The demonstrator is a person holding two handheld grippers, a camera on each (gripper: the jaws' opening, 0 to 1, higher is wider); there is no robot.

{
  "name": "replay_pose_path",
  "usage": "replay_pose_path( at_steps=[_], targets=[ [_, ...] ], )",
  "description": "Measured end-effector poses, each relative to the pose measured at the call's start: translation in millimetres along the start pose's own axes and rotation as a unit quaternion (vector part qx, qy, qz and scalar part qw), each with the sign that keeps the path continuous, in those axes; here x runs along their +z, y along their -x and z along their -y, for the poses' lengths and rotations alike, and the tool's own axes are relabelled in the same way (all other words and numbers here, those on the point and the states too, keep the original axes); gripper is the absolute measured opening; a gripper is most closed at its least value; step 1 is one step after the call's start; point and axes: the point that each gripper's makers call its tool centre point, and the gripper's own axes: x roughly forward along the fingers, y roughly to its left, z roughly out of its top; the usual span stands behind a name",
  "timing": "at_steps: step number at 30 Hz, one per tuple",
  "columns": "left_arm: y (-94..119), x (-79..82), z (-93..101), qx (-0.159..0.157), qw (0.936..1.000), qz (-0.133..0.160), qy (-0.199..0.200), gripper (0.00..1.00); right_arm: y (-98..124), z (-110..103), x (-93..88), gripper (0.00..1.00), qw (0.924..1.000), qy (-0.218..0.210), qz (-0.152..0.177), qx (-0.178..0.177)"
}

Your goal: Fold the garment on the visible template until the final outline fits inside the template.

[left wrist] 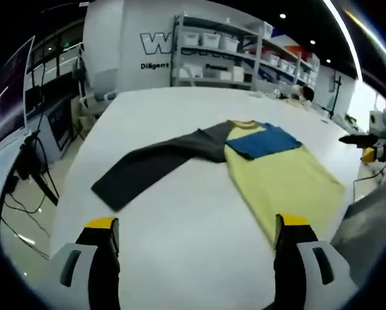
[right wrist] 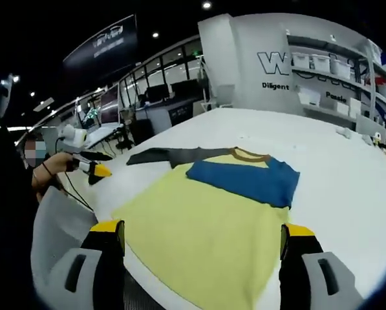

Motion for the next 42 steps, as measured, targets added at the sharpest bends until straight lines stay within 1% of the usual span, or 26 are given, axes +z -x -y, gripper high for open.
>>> replay_pose_path(
  at_steps=[3, 4, 7, 9, 12, 14, 16, 17, 18, 19, 20, 21, 23, 25, 26, 27, 28, 31, 33, 34, 35, 36, 37, 39, 40, 42],
  targets=[
    [-5.1, 2.3, -7.6, 0.007, 1.0000, 0.002, 0.003, 0.94, 1.1, -2.0, 3.0, 0.99, 1.0000, 0.001, 0.006, 0.001],
    [-7.6, 5.7, -10.7, 0.007, 0.9999, 0.009, 0.005, 0.94, 1.0, -2.3, 3.2, 0.99, 1.0000, -0.001, 0.007, 0.001],
    [-14.0, 10.1, -17.9, 0.006, 0.9997, 0.010, 0.020, 0.93, 0.3, -2.2, 3.6, 0.99, 1.0000, -0.005, 0.008, -0.004],
    [-18.0, 12.2, -24.5, 0.013, 0.9995, 0.011, 0.028, 0.92, 0.8, -3.8, 5.5, 0.99, 0.9999, -0.006, 0.007, -0.006],
    [-23.9, 14.9, -32.4, 0.020, 0.9986, 0.018, 0.047, 0.88, 2.1, -7.5, 13.5, 0.99, 0.9998, -0.008, 0.020, -0.003],
    [-28.3, 13.2, -37.5, 0.026, 0.9978, 0.015, 0.059, 0.86, 2.1, -7.9, 16.1, 0.99, 0.9997, -0.004, 0.024, -0.003],
    [-33.0, 10.8, -44.3, 0.041, 0.9955, 0.015, 0.085, 0.83, 1.5, -7.5, 15.8, 0.99, 0.9998, 0.003, 0.022, -0.004],
    [-35.1, 10.2, -51.6, 0.059, 0.9927, 0.021, 0.104, 0.82, 1.4, -7.3, 15.1, 0.99, 0.9998, 0.006, 0.019, -0.004],
    [-36.8, 10.0, -56.1, 0.067, 0.9911, 0.027, 0.111, 0.81, 1.4, -7.1, 14.9, 0.99, 0.9998, 0.006, 0.019, -0.004],
    [-39.2, 7.6, -61.4, 0.076, 0.9897, 0.026, 0.118, 0.79, 1.4, -6.7, 14.9, 0.99, 0.9998, 0.006, 0.020, -0.005],
    [-40.3, 5.4, -66.5, 0.089, 0.9877, 0.024, 0.127, 0.78, 1.5, -6.4, 14.9, 0.99, 0.9997, 0.005, 0.022, -0.006],
    [-42.4, 2.9, -71.4, 0.096, 0.9870, 0.020, 0.127, 0.75, 1.5, -6.0, 15.2, 0.99, 0.9997, 0.003, 0.025, -0.008],
    [-43.2, -3.8, -79.1, 0.119, 0.9831, 0.004, 0.139, 0.70, 1.0, -6.2, 14.2, 0.99, 0.9996, 0.001, 0.026, -0.008],
    [-45.8, -4.6, -82.6, 0.125, 0.9822, 0.004, 0.140, 0.67, 0.0, -6.7, 12.1, 0.99, 0.9997, -0.002, 0.025, -0.006],
    [-47.3, -3.8, -84.7, 0.129, 0.9804, 0.010, 0.149, 0.66, -0.4, -7.6, 9.9, 0.99, 0.9997, -0.003, 0.022, -0.005],
    [-48.2, -3.2, -85.4, 0.130, 0.9795, 0.014, 0.154, 0.63, -0.7, -7.8, 8.1, 0.99, 0.9998, -0.002, 0.020, -0.006],
    [-50.0, -3.3, -87.2, 0.131, 0.9771, 0.017, 0.167, 0.60, -0.7, -7.6, 6.8, 0.99, 0.9998, -0.002, 0.018, -0.007],
    [-54.4, -8.7, -92.6, 0.140, 0.9736, 0.004, 0.181, 0.49, 0.6, -5.4, 2.3, 0.98, 0.9999, 0.003, 0.007, -0.011],
    [-56.4, -11.6, -98.3, 0.151, 0.9686, 0.003, 0.197, 0.45, 2.8, -3.3, 1.2, 0.98, 0.9999, 0.004, 0.004, -0.014],
    [-57.5, -13.2, -101.0, 0.157, 0.9667, 0.002, 0.202, 0.45, 4.8, -1.8, 1.9, 0.98, 0.9999, 0.004, 0.004, -0.016],
    [-57.9, -15.4, -103.2, 0.162, 0.9655, -0.003, 0.204, 0.44, 6.2, -0.6, 2.7, 0.98, 0.9998, 0.002, 0.006, -0.017],
    [-56.3, -13.8, -109.3, 0.177, 0.9642, 0.005, 0.198, 0.43, 7.7, 0.0, 5.0, 0.98, 0.9998, -0.006, 0.010, -0.016],
    [-54.4, -17.0, -111.3, 0.188, 0.9618, -0.003, 0.199, 0.41, 8.3, 0.0, 7.5, 0.98, 0.9996, -0.017, 0.017, -0.015],
    [-53.9, -18.7, -116.7, 0.204, 0.9595, -0.002, 0.194, 0.39, 8.8, 0.6, 12.9, 0.98, 0.9989, -0.031, 0.032, -0.014],
    [-55.0, -17.7, -118.4, 0.207, 0.9582, 0.004, 0.198, 0.37, 9.0, 0.8, 14.7, 0.97, 0.9986, -0.035, 0.037, -0.014],
    [-55.8, -17.7, -118.9, 0.211, 0.9576, 0.003, 0.196, 0.36, 8.4, 0.1, 15.7, 0.97, 0.9986, -0.032, 0.038, -0.017]
  ],
)
